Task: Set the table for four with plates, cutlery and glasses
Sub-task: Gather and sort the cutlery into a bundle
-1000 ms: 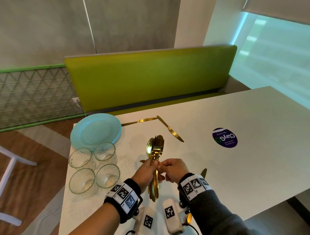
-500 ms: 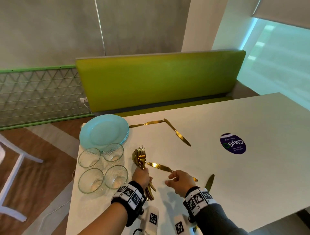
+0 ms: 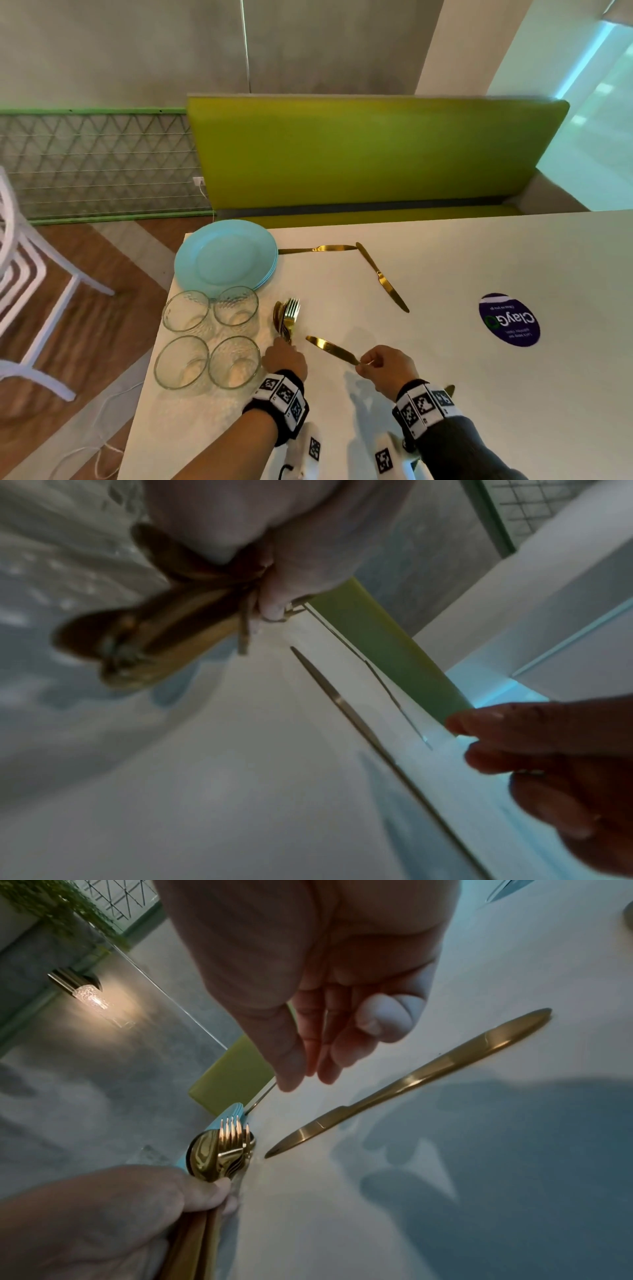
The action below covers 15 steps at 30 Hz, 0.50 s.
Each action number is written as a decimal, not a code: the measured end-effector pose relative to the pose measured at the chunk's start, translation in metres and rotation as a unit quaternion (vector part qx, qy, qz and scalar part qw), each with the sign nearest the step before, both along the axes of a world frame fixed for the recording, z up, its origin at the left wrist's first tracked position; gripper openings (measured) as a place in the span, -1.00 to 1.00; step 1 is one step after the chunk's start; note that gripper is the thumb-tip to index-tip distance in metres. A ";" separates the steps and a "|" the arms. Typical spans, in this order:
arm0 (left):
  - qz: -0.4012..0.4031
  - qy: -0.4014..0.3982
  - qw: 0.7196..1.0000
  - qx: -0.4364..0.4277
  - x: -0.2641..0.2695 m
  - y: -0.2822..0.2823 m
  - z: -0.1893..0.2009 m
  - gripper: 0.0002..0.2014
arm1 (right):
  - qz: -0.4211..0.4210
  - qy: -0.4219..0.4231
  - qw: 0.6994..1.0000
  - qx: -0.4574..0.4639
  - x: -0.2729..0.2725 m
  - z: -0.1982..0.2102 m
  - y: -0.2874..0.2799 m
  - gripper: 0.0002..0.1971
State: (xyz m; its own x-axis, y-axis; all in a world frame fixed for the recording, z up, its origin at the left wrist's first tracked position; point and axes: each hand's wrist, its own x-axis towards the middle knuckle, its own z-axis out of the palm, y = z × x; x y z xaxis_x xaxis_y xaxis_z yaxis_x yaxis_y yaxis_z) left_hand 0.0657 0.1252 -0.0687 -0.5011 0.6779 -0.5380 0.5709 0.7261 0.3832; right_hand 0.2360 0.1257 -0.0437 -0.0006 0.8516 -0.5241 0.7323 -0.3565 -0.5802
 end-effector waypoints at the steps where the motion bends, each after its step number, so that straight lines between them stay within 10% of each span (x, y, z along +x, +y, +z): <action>1: -0.015 0.017 1.000 -0.001 0.000 0.000 -0.002 -0.64 | 0.001 0.000 1.000 -0.003 0.002 -0.001 0.001 -0.79; 9: -0.210 0.159 0.964 -0.020 0.002 0.000 -0.007 -0.59 | 0.009 -0.004 1.000 -0.011 0.013 -0.005 0.010 -0.80; 15: -0.128 0.175 0.976 -0.036 0.006 0.003 -0.003 -0.46 | 0.006 -0.011 1.000 -0.011 0.015 -0.006 0.010 -0.81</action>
State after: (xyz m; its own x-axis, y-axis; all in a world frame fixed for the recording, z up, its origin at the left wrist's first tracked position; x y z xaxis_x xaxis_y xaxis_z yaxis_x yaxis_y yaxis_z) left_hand 0.0715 0.1277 -0.0718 -0.4821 0.7718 -0.4145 0.8236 0.5606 0.0859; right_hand 0.2513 0.1360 -0.0501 0.0006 0.8404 -0.5420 0.7493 -0.3593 -0.5563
